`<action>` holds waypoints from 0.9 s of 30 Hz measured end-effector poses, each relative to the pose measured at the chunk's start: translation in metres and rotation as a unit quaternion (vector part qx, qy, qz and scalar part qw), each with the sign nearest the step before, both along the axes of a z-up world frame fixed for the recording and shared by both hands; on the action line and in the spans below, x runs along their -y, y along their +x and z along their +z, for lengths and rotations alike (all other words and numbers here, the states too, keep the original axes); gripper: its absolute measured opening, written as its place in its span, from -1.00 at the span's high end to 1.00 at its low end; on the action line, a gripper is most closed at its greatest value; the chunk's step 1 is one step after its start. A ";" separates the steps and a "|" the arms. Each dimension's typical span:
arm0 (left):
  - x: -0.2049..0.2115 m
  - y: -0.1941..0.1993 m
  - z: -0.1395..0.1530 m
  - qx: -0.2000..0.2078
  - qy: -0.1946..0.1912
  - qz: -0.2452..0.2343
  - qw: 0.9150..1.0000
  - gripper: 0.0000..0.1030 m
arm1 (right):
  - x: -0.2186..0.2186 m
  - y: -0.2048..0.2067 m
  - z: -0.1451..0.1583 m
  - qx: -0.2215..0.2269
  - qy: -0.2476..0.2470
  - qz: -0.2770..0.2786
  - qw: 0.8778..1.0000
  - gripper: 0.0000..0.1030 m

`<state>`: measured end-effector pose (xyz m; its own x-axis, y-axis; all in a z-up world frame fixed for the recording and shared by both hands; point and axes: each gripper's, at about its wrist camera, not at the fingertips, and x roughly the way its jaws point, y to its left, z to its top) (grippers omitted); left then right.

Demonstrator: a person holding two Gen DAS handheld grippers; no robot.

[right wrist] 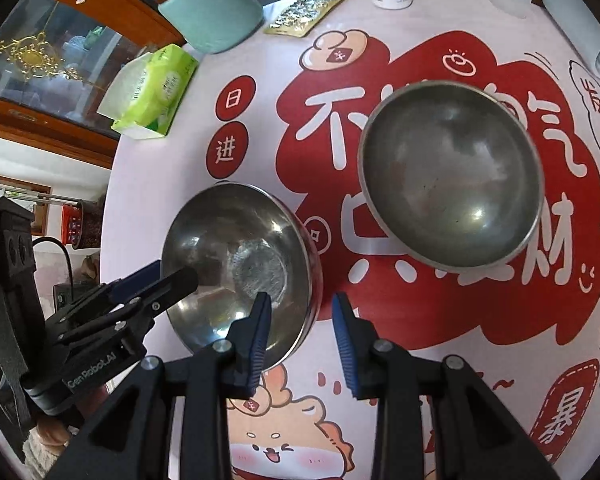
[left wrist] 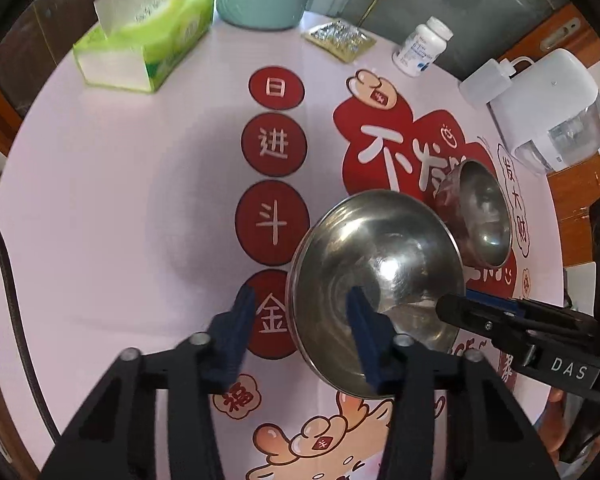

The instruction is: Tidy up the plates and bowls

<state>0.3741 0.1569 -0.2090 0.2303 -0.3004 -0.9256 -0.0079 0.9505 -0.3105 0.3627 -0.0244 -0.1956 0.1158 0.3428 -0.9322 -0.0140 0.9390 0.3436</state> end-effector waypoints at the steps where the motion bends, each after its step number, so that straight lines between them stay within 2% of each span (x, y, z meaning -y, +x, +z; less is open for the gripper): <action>1: 0.000 0.000 -0.002 -0.003 0.000 -0.001 1.000 0.38 | -0.001 0.001 -0.001 -0.001 -0.002 0.001 1.000 0.46; 2: -0.001 0.001 -0.005 -0.005 0.000 -0.002 1.000 0.46 | -0.002 0.002 -0.003 -0.004 -0.004 0.002 1.000 0.60; 3: -0.002 0.001 -0.006 -0.007 -0.002 -0.004 1.000 0.67 | -0.003 0.002 -0.005 -0.007 -0.008 0.002 1.000 0.68; 4: -0.002 0.001 -0.009 -0.012 -0.004 -0.007 1.000 0.79 | -0.004 0.002 -0.005 -0.006 -0.014 0.002 1.000 0.70; 5: -0.001 0.001 -0.010 -0.014 -0.004 -0.009 1.000 0.80 | -0.003 0.002 -0.006 -0.005 -0.018 0.002 1.000 0.77; 11: 0.005 -0.005 -0.008 -0.002 0.015 -0.033 0.999 0.81 | -0.007 -0.003 -0.005 0.001 -0.027 0.008 1.000 0.78; 17: 0.002 -0.014 0.002 0.001 0.004 -0.030 1.000 0.81 | -0.006 -0.013 0.000 0.003 -0.023 0.012 1.000 0.78; 21: 0.006 -0.025 0.019 0.008 0.005 -0.040 0.999 0.81 | 0.000 -0.026 0.016 0.012 -0.015 0.007 1.000 0.78; 27: 0.017 -0.052 0.066 0.041 0.010 -0.057 0.997 0.79 | 0.010 -0.052 0.057 0.043 -0.007 0.006 0.999 0.78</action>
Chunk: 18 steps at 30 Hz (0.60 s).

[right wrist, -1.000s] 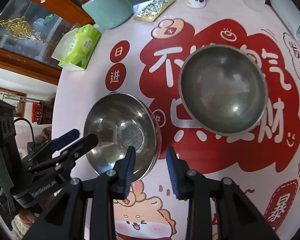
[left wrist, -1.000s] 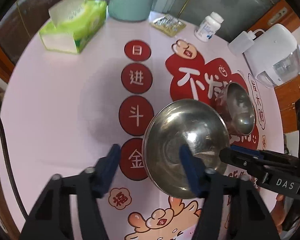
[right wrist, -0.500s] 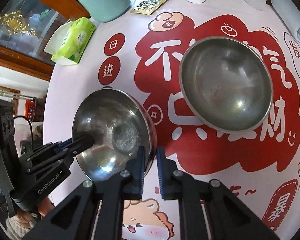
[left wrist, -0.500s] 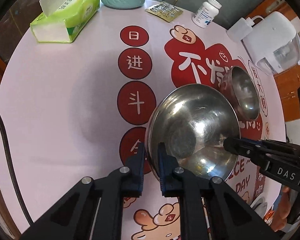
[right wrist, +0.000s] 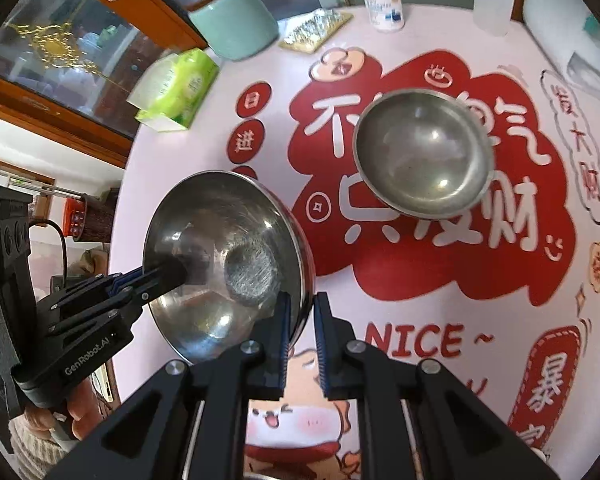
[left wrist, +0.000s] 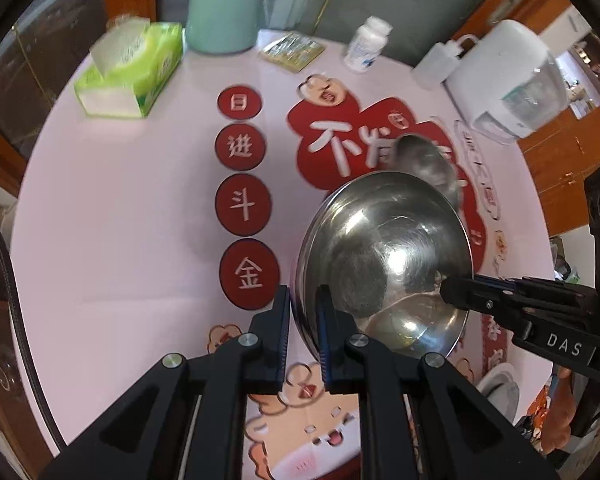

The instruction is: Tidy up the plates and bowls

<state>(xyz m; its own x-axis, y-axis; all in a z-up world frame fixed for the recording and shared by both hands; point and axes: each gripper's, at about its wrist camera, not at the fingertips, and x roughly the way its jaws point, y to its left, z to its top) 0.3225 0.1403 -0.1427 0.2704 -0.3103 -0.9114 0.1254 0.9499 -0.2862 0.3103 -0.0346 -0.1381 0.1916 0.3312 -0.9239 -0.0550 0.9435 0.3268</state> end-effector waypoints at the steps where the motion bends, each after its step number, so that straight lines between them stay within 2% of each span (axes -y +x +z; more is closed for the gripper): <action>1: 0.002 -0.006 0.009 0.007 0.001 -0.002 1.000 0.79 | 0.002 -0.004 0.005 0.004 0.002 0.000 1.000 0.78; 10: 0.011 -0.071 0.069 0.051 0.016 -0.005 0.999 0.78 | 0.012 -0.064 0.058 0.049 0.021 0.016 0.998 0.78; 15: 0.014 -0.124 0.091 0.073 0.018 0.005 0.997 0.77 | 0.013 -0.109 0.070 0.058 0.026 0.037 0.997 0.78; 18: 0.019 -0.155 0.093 0.080 0.028 0.007 0.996 0.77 | 0.013 -0.139 0.067 0.058 0.019 0.048 0.997 0.78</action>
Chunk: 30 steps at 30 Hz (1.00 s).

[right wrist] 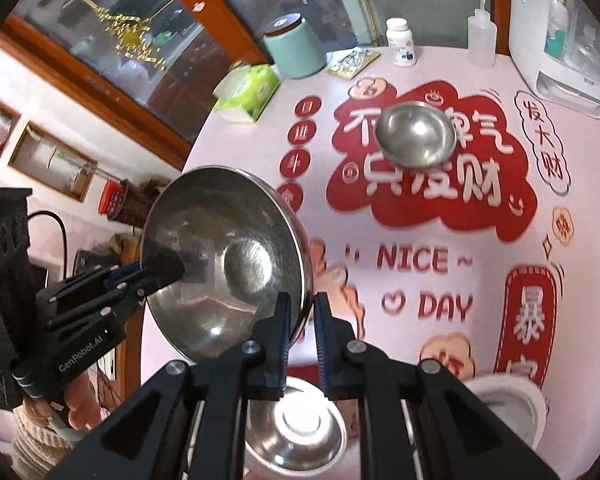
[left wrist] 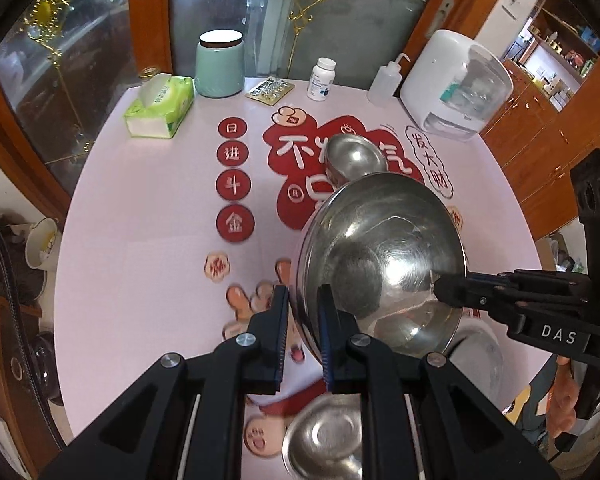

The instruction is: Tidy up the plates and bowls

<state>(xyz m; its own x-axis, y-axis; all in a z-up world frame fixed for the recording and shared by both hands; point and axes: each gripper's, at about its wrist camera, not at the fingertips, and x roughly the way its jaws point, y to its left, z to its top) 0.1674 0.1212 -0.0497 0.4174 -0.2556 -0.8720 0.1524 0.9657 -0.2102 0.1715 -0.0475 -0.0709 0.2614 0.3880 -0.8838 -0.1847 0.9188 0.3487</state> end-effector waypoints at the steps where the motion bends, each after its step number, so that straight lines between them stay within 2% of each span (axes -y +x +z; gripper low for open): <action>1: 0.002 -0.012 -0.001 0.001 0.003 0.001 1.000 0.77 | 0.000 -0.009 -0.001 0.000 -0.002 0.003 1.000 0.78; 8: 0.012 -0.080 -0.021 -0.012 0.003 0.009 1.000 0.77 | 0.008 -0.073 -0.020 -0.009 -0.007 0.014 1.000 0.78; 15: 0.026 -0.132 -0.069 -0.043 0.006 0.017 0.999 0.77 | 0.012 -0.118 -0.057 -0.019 -0.038 0.021 0.999 0.78; 22: 0.033 -0.158 -0.118 -0.081 0.017 0.016 0.996 0.77 | 0.012 -0.140 -0.102 -0.055 -0.059 0.025 0.996 0.78; 30: 0.023 -0.159 -0.138 -0.093 0.016 0.033 0.995 0.77 | -0.001 -0.141 -0.124 -0.064 -0.069 0.033 0.995 0.80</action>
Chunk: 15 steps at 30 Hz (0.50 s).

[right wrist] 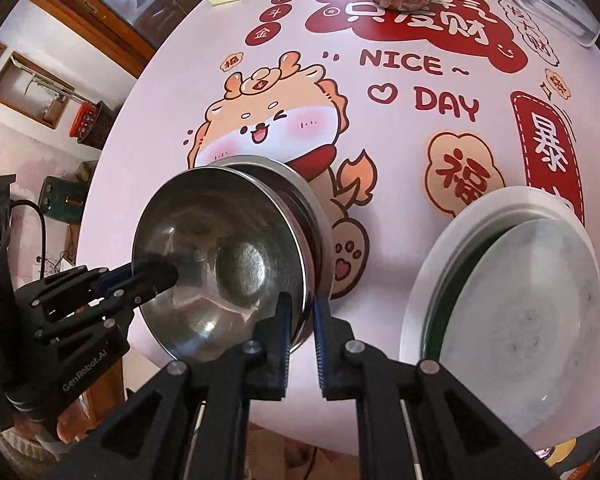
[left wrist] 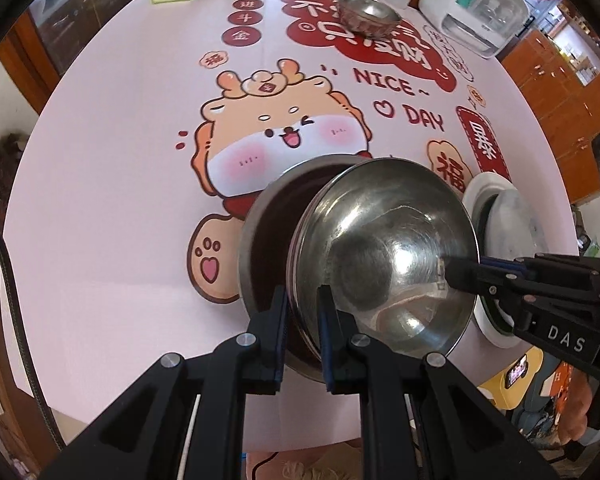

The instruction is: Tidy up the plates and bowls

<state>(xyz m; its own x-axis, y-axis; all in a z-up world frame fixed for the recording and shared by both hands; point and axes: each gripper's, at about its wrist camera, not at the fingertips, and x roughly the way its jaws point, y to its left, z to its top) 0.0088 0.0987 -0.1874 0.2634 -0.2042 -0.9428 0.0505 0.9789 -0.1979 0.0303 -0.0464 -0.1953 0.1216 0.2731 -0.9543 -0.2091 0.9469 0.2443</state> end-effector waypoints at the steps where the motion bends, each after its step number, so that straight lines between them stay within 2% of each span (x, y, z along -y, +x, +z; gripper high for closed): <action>1: -0.001 0.002 -0.001 -0.001 0.000 0.001 1.000 0.77 | -0.001 0.001 -0.001 -0.001 -0.001 0.002 1.000 0.80; 15: -0.006 0.010 -0.011 -0.008 -0.005 0.007 1.000 0.77 | -0.010 0.009 -0.004 0.002 -0.016 0.006 1.000 0.79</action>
<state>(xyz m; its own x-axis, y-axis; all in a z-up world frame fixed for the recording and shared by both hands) 0.0192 0.1046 -0.1982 0.2509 -0.2097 -0.9450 0.0343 0.9776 -0.2078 0.0390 -0.0365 -0.1991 0.1231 0.2443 -0.9619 -0.2210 0.9516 0.2134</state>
